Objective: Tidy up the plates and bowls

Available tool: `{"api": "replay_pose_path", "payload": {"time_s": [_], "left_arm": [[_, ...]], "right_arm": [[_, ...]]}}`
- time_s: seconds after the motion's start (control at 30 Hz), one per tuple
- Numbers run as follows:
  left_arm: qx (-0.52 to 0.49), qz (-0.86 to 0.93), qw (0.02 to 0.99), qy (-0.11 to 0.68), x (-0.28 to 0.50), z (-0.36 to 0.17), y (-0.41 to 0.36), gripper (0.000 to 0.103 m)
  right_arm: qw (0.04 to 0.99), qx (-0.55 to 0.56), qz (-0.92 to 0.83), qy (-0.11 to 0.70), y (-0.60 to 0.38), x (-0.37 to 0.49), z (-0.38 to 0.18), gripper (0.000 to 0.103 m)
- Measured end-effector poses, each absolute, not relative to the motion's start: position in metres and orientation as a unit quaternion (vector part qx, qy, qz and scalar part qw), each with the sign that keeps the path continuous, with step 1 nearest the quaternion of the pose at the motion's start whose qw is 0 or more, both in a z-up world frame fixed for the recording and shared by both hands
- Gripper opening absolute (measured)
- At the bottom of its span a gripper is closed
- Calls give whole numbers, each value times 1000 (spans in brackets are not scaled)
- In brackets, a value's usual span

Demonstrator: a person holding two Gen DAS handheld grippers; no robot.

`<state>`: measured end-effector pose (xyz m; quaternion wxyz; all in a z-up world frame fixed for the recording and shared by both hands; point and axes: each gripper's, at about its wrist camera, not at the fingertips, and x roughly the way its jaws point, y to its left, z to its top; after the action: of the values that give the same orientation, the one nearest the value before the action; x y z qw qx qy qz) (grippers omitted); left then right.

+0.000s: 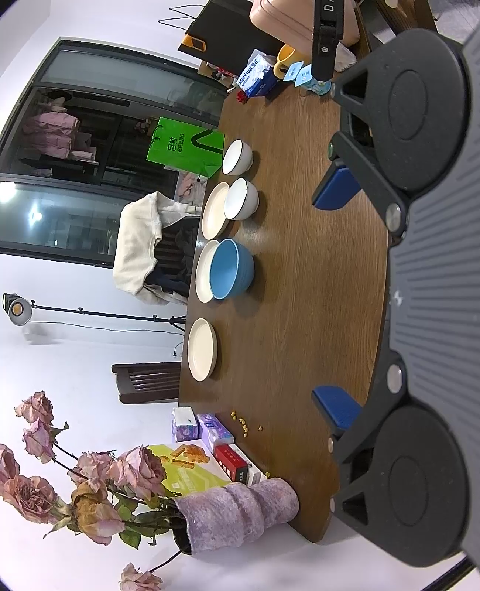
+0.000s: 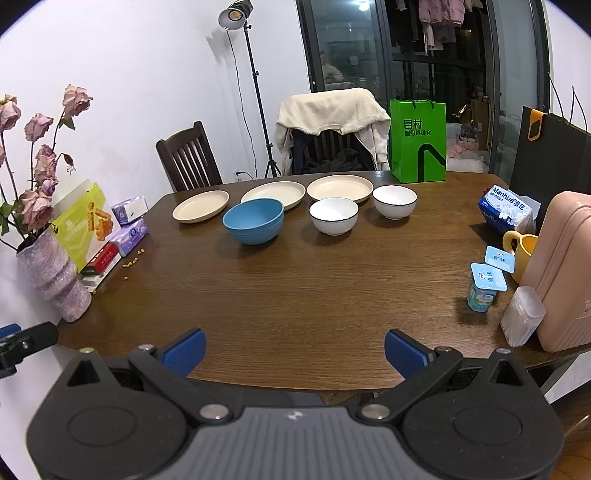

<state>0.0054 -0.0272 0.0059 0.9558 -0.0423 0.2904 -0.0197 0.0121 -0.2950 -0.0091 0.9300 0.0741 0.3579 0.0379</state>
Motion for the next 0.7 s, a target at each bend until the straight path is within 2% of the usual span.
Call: {"api": "replay_pose_path", "payload": {"time_s": [0.7], "left_arm": [[-43, -21, 955, 291, 5, 6, -28, 103]], "right_arm": [[930, 72, 38, 358, -293, 12, -9, 103]]}}
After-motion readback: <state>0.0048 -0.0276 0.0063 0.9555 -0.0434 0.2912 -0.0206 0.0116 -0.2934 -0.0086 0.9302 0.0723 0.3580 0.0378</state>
